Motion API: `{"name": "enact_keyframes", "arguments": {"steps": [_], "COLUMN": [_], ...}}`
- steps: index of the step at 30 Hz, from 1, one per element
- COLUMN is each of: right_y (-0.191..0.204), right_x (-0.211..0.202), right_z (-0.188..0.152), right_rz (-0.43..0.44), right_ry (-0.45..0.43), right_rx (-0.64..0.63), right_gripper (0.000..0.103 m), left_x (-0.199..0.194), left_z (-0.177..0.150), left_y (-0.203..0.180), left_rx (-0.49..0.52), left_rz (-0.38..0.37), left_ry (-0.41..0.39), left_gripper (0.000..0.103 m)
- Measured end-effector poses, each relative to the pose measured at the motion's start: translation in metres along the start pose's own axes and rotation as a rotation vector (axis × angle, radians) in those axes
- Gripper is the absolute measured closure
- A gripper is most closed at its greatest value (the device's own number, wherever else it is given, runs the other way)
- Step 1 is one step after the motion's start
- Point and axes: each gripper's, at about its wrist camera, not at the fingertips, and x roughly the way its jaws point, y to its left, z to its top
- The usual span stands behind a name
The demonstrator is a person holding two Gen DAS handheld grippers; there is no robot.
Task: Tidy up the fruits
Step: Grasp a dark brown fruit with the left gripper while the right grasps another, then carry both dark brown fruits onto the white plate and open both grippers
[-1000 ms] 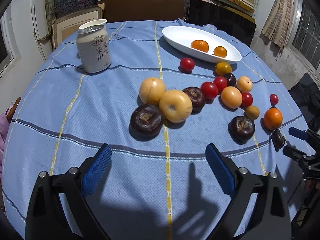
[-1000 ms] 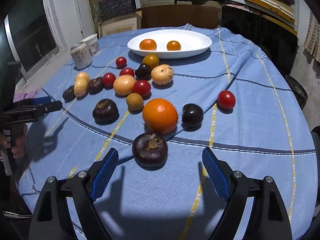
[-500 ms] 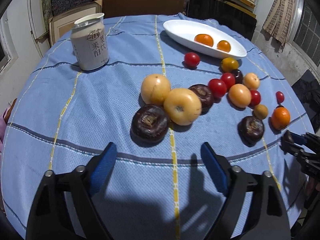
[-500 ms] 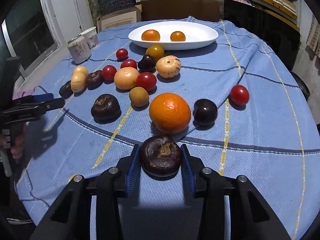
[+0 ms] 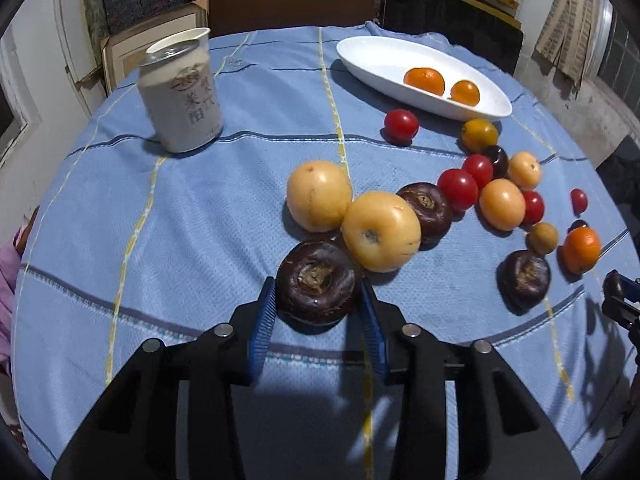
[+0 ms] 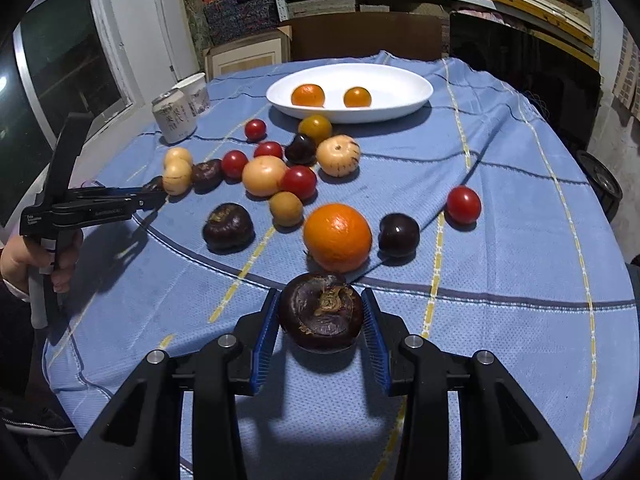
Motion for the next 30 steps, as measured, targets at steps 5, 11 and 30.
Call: {"name": "enact_keyframes", "arguments": {"steps": [5,11,30], "right_y": [-0.001,-0.012,-0.073], "right_x": [-0.015,-0.030,0.130], "right_z": [0.011,0.054,0.211], "right_rz": [0.015,0.020,-0.033], "right_ry": [-0.047,-0.131,-0.017], "right_rx": [-0.015,-0.045,-0.045], "right_gripper": [0.062,0.062,0.062], "left_x": [-0.026,-0.056,0.087], "left_z": [-0.005,0.017,0.228], "left_y": [-0.003,-0.025,-0.080], "left_rx": [0.022,0.085,0.049], "left_rz": [-0.019,-0.081,-0.046], "left_ry": [-0.043,-0.111,-0.040], "left_gripper": [0.064,0.064,0.064]}}
